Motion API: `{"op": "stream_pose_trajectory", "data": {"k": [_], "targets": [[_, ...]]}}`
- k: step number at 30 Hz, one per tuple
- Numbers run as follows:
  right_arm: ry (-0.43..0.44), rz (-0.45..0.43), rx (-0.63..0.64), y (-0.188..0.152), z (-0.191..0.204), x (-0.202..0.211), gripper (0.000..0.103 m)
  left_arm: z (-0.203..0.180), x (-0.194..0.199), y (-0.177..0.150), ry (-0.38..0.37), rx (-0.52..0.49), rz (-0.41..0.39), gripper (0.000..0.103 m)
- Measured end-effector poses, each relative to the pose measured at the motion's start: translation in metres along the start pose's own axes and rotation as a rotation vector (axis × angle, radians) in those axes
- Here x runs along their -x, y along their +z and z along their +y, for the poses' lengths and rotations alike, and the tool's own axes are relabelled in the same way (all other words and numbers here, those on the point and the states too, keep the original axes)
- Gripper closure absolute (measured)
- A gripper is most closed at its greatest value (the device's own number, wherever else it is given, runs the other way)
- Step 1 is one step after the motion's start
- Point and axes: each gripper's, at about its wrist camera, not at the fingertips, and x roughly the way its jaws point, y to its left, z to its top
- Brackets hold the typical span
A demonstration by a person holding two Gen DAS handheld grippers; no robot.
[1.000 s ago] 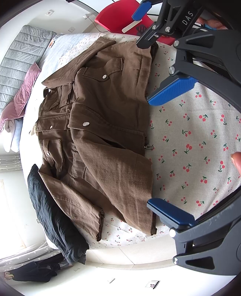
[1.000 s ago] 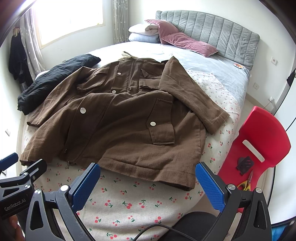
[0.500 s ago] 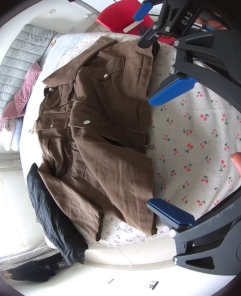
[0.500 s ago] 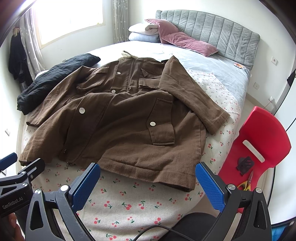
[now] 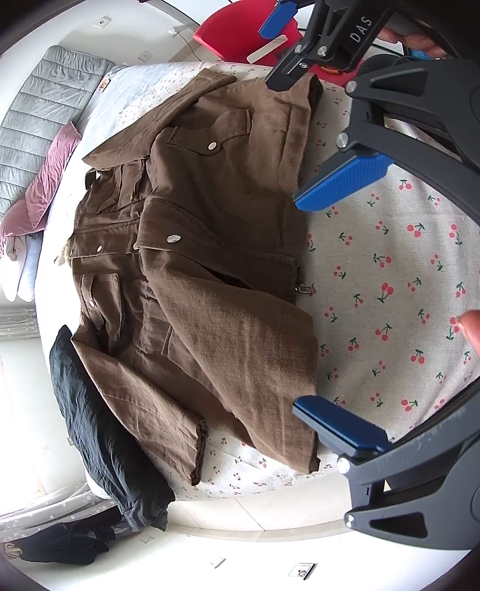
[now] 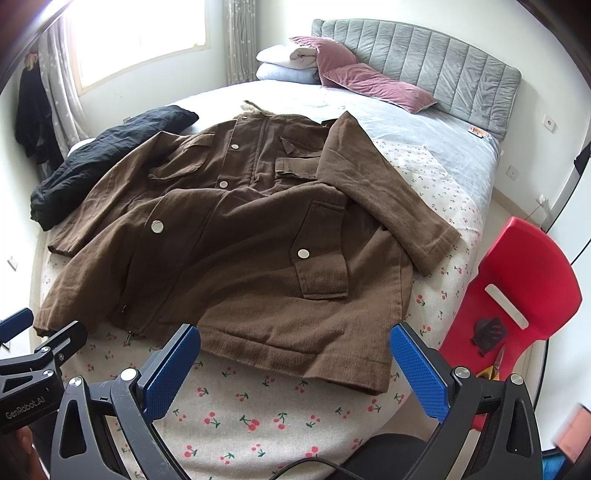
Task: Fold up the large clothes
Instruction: 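Grasp the jacket body with the left tool while the right tool grasps the fur collar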
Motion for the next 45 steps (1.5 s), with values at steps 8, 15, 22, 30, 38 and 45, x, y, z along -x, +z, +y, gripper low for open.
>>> {"op": "stream_pose_trajectory", "data": {"k": [8, 15, 22, 30, 38, 45], "targets": [[-0.010, -0.014, 0.059, 0.027, -0.001, -0.012, 0.000, 0.010, -0.010, 0.022, -0.093, -0.036, -0.009, 0.003], [0.055, 0.009, 0.107, 0.089, -0.020, -0.045, 0.000, 0.039, -0.025, 0.095, -0.099, -0.141, -0.018, 0.003], [0.110, 0.032, 0.091, 0.187, -0.047, -0.088, 0.000, 0.078, -0.084, 0.215, 0.009, -0.169, -0.022, 0.003], [0.170, 0.051, 0.156, 0.297, -0.015, -0.169, 0.000, 0.088, -0.213, 0.338, 0.022, -0.147, 0.055, 0.003], [0.233, 0.152, 0.224, 0.375, 0.060, -0.264, 0.000, 0.102, -0.321, 0.376, -0.085, -0.093, 0.192, 0.045], [0.298, 0.063, 0.195, 0.412, 0.105, -0.293, 0.009, 0.107, -0.272, 0.327, -0.336, -0.039, 0.052, 0.096]]}}
